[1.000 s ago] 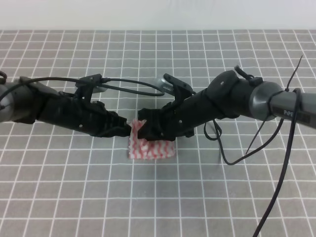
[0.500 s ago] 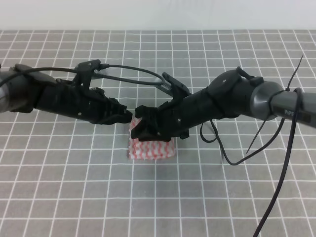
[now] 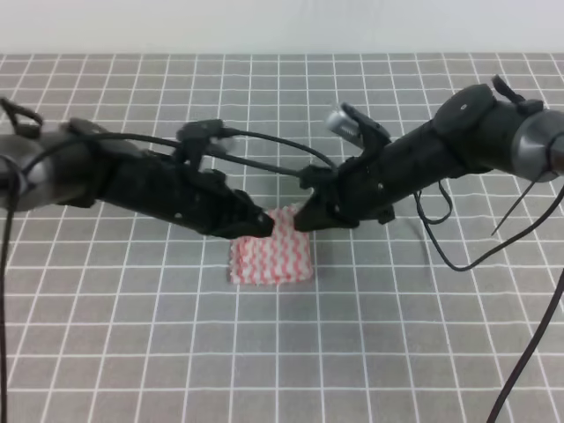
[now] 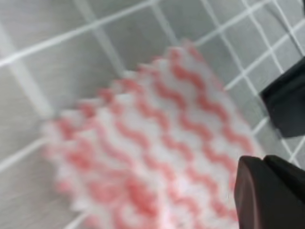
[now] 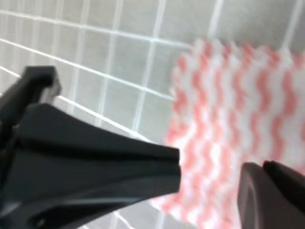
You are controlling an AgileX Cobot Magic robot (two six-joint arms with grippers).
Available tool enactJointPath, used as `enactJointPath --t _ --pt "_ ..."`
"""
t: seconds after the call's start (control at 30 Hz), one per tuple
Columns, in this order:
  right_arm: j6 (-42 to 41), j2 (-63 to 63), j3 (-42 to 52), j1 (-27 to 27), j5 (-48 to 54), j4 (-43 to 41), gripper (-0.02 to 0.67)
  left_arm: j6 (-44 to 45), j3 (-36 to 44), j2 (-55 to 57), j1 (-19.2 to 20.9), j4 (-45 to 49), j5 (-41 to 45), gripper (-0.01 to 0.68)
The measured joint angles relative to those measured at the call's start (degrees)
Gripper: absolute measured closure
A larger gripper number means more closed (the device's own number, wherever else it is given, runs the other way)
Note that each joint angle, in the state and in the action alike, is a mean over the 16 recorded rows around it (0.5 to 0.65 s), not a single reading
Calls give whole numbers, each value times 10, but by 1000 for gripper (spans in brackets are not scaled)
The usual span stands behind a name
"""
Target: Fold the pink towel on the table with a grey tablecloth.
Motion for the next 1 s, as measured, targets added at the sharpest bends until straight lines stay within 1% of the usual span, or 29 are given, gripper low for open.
enactJointPath --t 0.17,0.33,0.7,0.83,1.0 --pt "33 -6 0 -1 -2 -59 658 -15 0 0 -22 36 -14 676" --pt "57 -8 0 3 -2 -95 663 -41 0 0 -33 86 -29 676" --pt "60 -7 0 8 -2 -102 664 -119 -1 -2 -34 204 -54 677" --pt "60 -7 0 8 1 -102 664 -138 -5 -6 -34 225 -57 677" --pt "60 -7 0 10 5 -103 664 -149 -13 -11 -36 228 -46 677"
